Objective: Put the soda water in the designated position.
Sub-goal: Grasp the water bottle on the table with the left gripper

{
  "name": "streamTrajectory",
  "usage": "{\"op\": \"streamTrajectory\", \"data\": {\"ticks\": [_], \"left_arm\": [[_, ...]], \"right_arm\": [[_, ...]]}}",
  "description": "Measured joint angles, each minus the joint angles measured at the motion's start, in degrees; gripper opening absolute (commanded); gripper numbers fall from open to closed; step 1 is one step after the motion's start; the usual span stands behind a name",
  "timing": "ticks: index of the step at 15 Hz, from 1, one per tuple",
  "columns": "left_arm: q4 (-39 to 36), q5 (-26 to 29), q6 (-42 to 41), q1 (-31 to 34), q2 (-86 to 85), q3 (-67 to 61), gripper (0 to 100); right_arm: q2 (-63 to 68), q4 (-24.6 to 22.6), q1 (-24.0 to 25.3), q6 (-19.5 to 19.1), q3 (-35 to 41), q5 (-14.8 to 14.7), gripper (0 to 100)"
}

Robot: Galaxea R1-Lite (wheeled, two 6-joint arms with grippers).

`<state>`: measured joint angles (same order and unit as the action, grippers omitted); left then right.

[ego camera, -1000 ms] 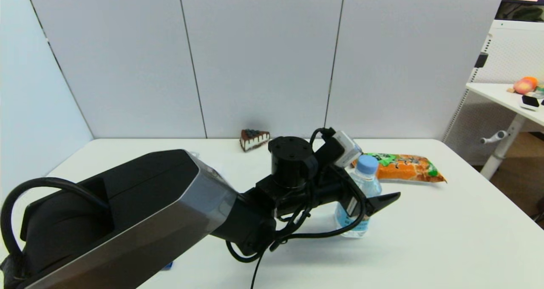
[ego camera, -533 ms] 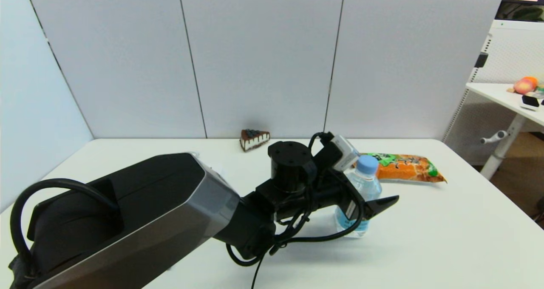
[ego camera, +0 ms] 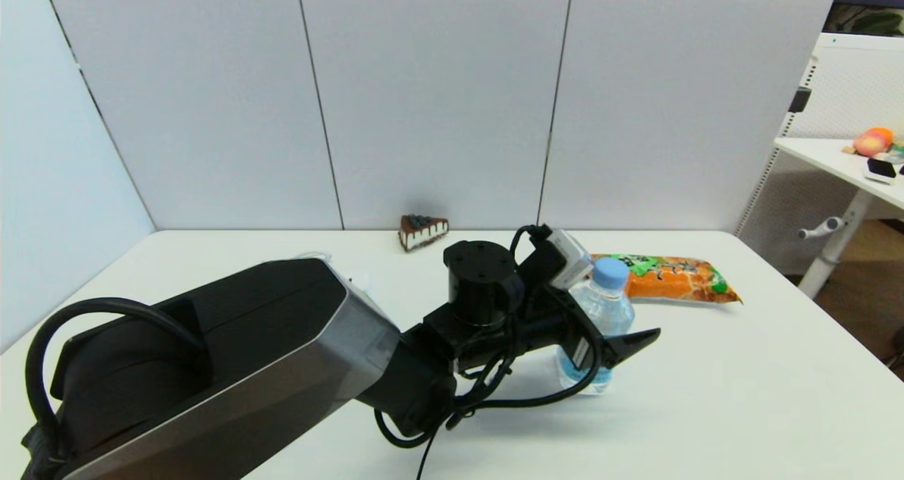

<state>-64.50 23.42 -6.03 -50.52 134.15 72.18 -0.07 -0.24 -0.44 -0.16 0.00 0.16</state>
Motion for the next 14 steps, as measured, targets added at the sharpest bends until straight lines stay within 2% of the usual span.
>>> {"op": "streamTrajectory", "data": {"ticks": [7, 8, 14], "left_arm": [[-0.4, 0.0, 0.3, 0.0, 0.3, 0.0, 100], [-0.4, 0.0, 0.3, 0.0, 0.3, 0.0, 0], [-0.4, 0.0, 0.3, 0.0, 0.5, -0.2, 0]], "right_arm": [[0.0, 0.0, 0.0, 0.0, 0.0, 0.0, 100], [0.0, 0.0, 0.0, 0.0, 0.0, 0.0, 100], [0.0, 0.0, 0.0, 0.0, 0.0, 0.0, 100]]}}
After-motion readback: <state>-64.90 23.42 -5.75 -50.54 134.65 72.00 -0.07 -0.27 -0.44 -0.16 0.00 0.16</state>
